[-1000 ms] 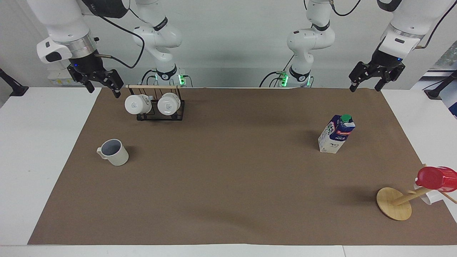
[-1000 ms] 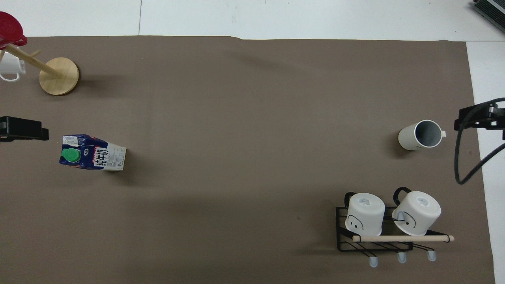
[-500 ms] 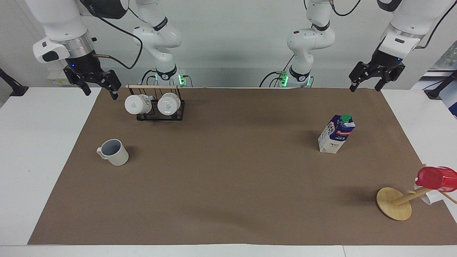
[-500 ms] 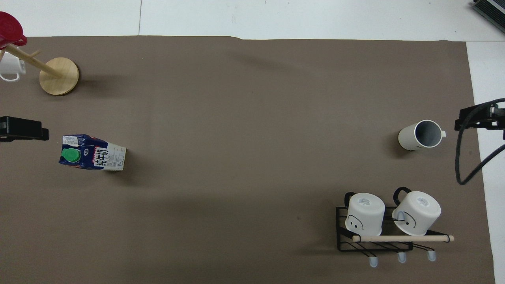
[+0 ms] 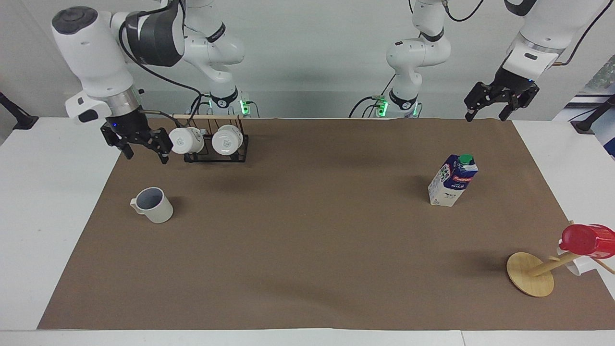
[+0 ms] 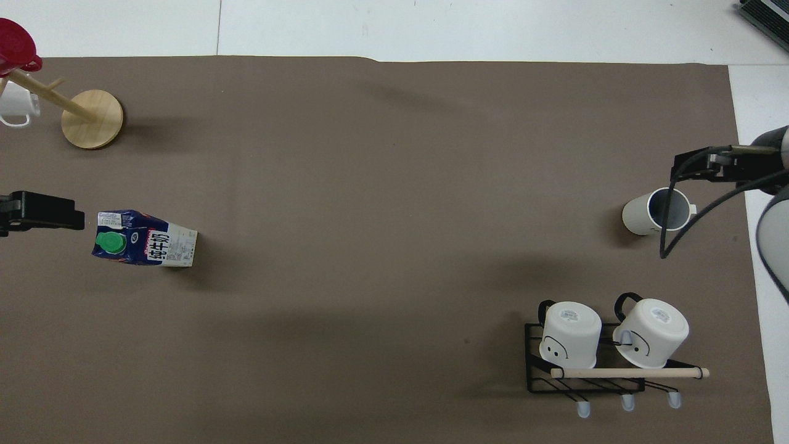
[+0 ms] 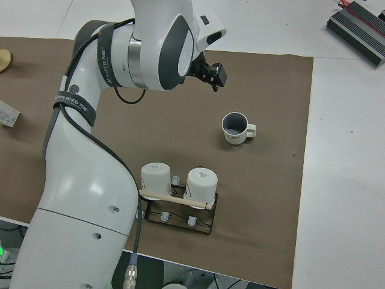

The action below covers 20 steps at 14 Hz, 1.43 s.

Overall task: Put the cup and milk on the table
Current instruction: 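Reach the right gripper to the white mug while the left gripper approaches the carton, then grasp and lift the mug with the right gripper while the left gripper grasps the carton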

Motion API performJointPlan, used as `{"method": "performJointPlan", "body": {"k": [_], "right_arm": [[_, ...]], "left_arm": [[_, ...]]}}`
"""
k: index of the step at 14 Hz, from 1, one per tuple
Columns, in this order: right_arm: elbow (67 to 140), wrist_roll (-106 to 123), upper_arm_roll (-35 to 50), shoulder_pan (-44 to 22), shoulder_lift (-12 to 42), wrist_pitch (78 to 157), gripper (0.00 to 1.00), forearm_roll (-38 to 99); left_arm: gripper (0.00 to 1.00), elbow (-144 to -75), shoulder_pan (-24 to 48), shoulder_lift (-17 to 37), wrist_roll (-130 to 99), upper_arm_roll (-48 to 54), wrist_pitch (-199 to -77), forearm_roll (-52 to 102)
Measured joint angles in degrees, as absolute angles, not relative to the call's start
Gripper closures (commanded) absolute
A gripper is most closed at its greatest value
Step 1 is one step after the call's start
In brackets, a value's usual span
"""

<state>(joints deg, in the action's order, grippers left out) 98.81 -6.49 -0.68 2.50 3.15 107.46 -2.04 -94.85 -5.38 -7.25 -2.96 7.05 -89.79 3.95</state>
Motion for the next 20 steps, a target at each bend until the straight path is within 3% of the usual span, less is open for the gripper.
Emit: {"method": "performJointPlan", "body": {"k": [7,10,13,14,16,17,20], "right_arm": [[112.6,-2.8,-0.8,4.7,6.4,124.8,0.00,-2.0],[115.2,-1.0,-0.9,6.4,8.0,129.7,0.00,-2.0],[116.0,-0.8,-0.9,6.6,10.6,132.5,0.00,-2.0],[116.3,-0.8,-0.9,6.6,11.2,132.9,0.11,-2.0],[117.1,-0.7,-0.9,6.6,11.5,132.9,0.89,-2.0],[117.4,-0.5,-0.9,6.6,11.5,132.9,1.00,-2.0],[117.5,-0.3,-0.9,6.4,11.5,132.8,1.00,-2.0]], "left_arm": [[0.00,-94.8,-5.4,-7.4,-3.0,7.1,-87.9,3.9],[0.00,-95.7,-5.4,-8.3,-2.8,7.0,-87.3,3.9],[0.00,-101.3,-5.4,-11.5,-1.8,7.0,-89.3,3.9],[0.00,-104.2,-5.4,-12.8,-1.7,7.0,-91.5,3.9],[0.00,-109.6,-5.4,-14.5,-0.8,6.9,-96.3,3.9],[0.00,-111.8,-5.4,-14.8,0.2,6.9,-98.7,3.9],[0.00,-117.9,-5.4,-14.7,3.4,6.9,-106.5,3.9]]}}
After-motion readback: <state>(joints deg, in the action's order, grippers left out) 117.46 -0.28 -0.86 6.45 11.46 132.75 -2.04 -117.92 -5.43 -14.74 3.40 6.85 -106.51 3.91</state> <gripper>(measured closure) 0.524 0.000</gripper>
